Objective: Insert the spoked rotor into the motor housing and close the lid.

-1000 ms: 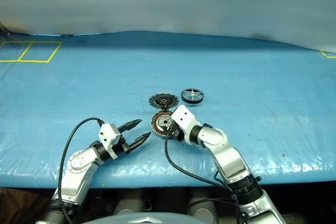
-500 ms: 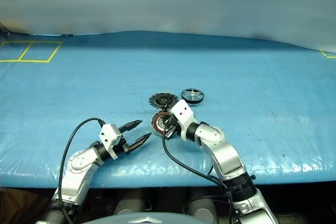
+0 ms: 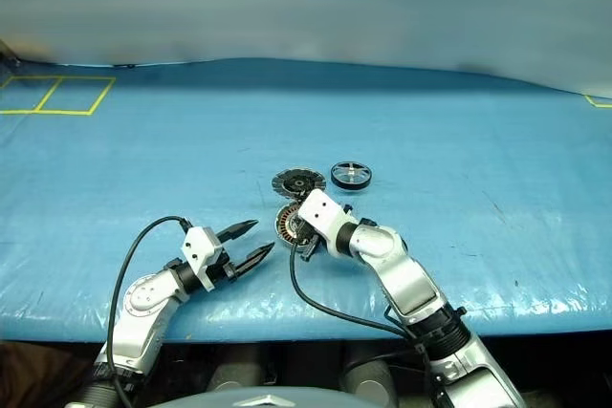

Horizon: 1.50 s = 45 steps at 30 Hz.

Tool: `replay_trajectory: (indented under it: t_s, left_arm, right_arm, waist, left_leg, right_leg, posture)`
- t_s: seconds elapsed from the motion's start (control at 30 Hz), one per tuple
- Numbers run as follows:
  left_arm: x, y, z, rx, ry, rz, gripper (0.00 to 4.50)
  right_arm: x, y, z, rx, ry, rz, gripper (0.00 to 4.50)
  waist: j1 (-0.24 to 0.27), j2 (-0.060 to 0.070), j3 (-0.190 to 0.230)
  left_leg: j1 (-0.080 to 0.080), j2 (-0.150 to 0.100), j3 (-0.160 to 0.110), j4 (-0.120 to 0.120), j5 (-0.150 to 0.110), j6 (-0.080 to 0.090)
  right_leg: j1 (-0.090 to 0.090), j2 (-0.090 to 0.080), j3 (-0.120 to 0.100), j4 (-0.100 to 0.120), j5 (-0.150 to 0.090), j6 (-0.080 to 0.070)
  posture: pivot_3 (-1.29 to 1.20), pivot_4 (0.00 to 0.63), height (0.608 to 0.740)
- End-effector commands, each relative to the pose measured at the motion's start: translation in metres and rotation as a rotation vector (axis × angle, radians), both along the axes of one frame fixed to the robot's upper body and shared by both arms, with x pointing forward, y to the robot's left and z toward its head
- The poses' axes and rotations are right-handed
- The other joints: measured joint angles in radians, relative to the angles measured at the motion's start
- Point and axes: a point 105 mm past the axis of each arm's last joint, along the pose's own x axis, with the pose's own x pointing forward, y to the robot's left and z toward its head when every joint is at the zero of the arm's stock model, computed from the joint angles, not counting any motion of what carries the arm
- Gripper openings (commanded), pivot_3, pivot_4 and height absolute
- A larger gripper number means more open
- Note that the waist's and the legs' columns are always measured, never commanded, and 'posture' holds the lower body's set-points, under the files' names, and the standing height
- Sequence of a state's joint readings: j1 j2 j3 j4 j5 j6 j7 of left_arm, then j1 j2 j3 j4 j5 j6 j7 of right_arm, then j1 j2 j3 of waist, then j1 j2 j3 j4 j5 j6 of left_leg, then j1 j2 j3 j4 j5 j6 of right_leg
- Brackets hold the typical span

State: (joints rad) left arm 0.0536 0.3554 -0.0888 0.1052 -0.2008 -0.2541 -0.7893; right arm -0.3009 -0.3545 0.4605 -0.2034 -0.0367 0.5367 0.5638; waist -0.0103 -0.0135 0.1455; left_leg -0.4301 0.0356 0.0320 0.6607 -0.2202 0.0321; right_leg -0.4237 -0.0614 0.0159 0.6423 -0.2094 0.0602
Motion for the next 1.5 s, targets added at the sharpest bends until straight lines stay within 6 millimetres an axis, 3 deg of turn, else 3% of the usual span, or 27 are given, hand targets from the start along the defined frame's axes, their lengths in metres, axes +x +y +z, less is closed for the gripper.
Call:
replay_trajectory:
  t_s: [0.03,0.27,0.37,0.47,0.63,0.8,0.93,1.03,1.13,1.3,1.4,1.5]
  left_arm:
    - [0.000,-0.003,0.007,-0.010,-0.040,-0.011,3.01]
    - [0.000,-0.005,0.007,-0.016,-0.037,-0.012,3.01]
    - [-0.001,-0.004,0.006,-0.017,-0.034,-0.010,3.01]
    - [-0.001,-0.003,0.004,-0.014,-0.025,-0.002,3.01]
    - [0.001,0.000,0.005,-0.005,-0.034,0.012,3.01]
    - [0.001,0.001,0.002,0.004,-0.024,0.012,3.01]
    - [0.003,-0.005,0.004,-0.007,-0.033,0.004,3.01]
    - [0.004,-0.005,0.004,-0.007,-0.038,0.007,3.01]
    - [0.004,-0.005,0.004,-0.001,-0.043,0.012,3.01]
    - [-0.001,0.000,0.003,0.003,-0.042,0.040,3.01]
    - [-0.001,-0.002,0.002,0.000,-0.037,0.038,3.01]
    - [0.000,-0.005,0.004,-0.006,-0.040,0.030,3.01]
  right_arm:
    - [-0.003,-0.014,-0.025,-0.127,0.063,-0.051,0.06]
    - [-0.008,-0.013,-0.029,-0.132,0.092,-0.049,0.06]
    - [-0.009,-0.004,-0.011,0.008,0.093,-0.042,0.06]
    - [-0.009,0.004,0.039,0.309,0.046,-0.034,0.06]
    - [-0.009,-0.022,0.059,0.361,0.006,-0.095,0.06]
    - [0.007,-0.061,0.056,0.224,-0.041,-0.207,0.06]
    - [0.033,-0.072,0.059,0.220,-0.084,-0.287,0.93]
    - [0.047,-0.071,0.061,0.228,-0.108,-0.306,1.94]
    - [0.056,-0.071,0.053,0.145,-0.099,-0.312,1.94]
    - [0.033,-0.062,0.058,0.201,-0.073,-0.245,1.94]
    - [0.022,-0.064,0.051,0.186,-0.053,-0.247,1.28]
    - [0.008,-0.058,0.047,0.199,-0.022,-0.211,0.31]
  waist:
    - [0.000,0.000,-0.001]
    - [0.000,0.000,-0.004]
    - [-0.001,0.000,-0.005]
    - [-0.001,0.000,-0.004]
    - [-0.001,0.002,-0.002]
    - [-0.001,0.002,-0.002]
    - [-0.008,0.002,-0.002]
    - [-0.007,0.002,-0.002]
    - [-0.006,0.002,-0.002]
    - [0.000,0.002,-0.002]
    - [-0.001,0.002,-0.002]
    - [-0.001,0.002,-0.002]
  left_leg:
    - [0.000,0.000,0.000,0.000,0.000,0.000]
    - [0.000,0.000,0.000,0.000,0.000,0.000]
    - [0.000,0.000,0.000,0.000,0.000,0.000]
    - [-0.001,0.001,0.000,0.000,0.000,0.000]
    - [-0.004,0.000,0.000,0.000,0.000,0.000]
    - [-0.004,0.000,0.001,0.000,0.000,0.000]
    - [-0.003,0.000,0.003,-0.001,0.000,0.000]
    - [-0.003,0.000,0.003,-0.001,0.000,0.000]
    - [-0.004,-0.001,0.003,-0.002,0.000,0.000]
    - [-0.005,-0.004,0.003,-0.005,0.000,0.000]
    - [-0.005,-0.004,0.003,-0.005,0.000,0.000]
    - [-0.004,-0.004,0.003,-0.004,0.000,0.000]
  right_leg:
    - [0.000,0.000,0.000,0.000,0.000,0.000]
    - [0.000,-0.001,0.000,0.000,0.000,0.000]
    - [0.000,-0.001,0.000,0.000,0.000,0.000]
    - [-0.001,0.000,0.000,0.000,0.000,0.000]
    - [-0.003,0.000,0.000,-0.001,0.000,0.000]
    - [-0.003,-0.001,0.000,-0.001,0.000,0.000]
    - [-0.002,0.000,0.000,0.000,0.001,-0.001]
    - [-0.001,0.002,0.000,0.000,0.001,-0.002]
    - [-0.001,0.002,0.000,0.000,0.001,-0.002]
    - [-0.002,0.001,0.000,-0.001,0.001,-0.003]
    - [-0.002,0.001,0.000,-0.001,0.000,-0.002]
    - [-0.001,0.001,0.000,0.000,0.000,-0.002]
  posture:
    - [0.00,0.150,0.740]
    - [0.00,0.150,0.740]
    - [0.00,0.150,0.740]
    - [0.00,0.150,0.740]
    - [0.00,0.150,0.740]
    - [0.00,0.150,0.740]
    - [0.00,0.150,0.740]
    - [0.00,0.150,0.740]
    - [0.00,0.150,0.740]
    - [0.00,0.150,0.740]
    - [0.00,0.150,0.740]
    - [0.00,0.150,0.740]
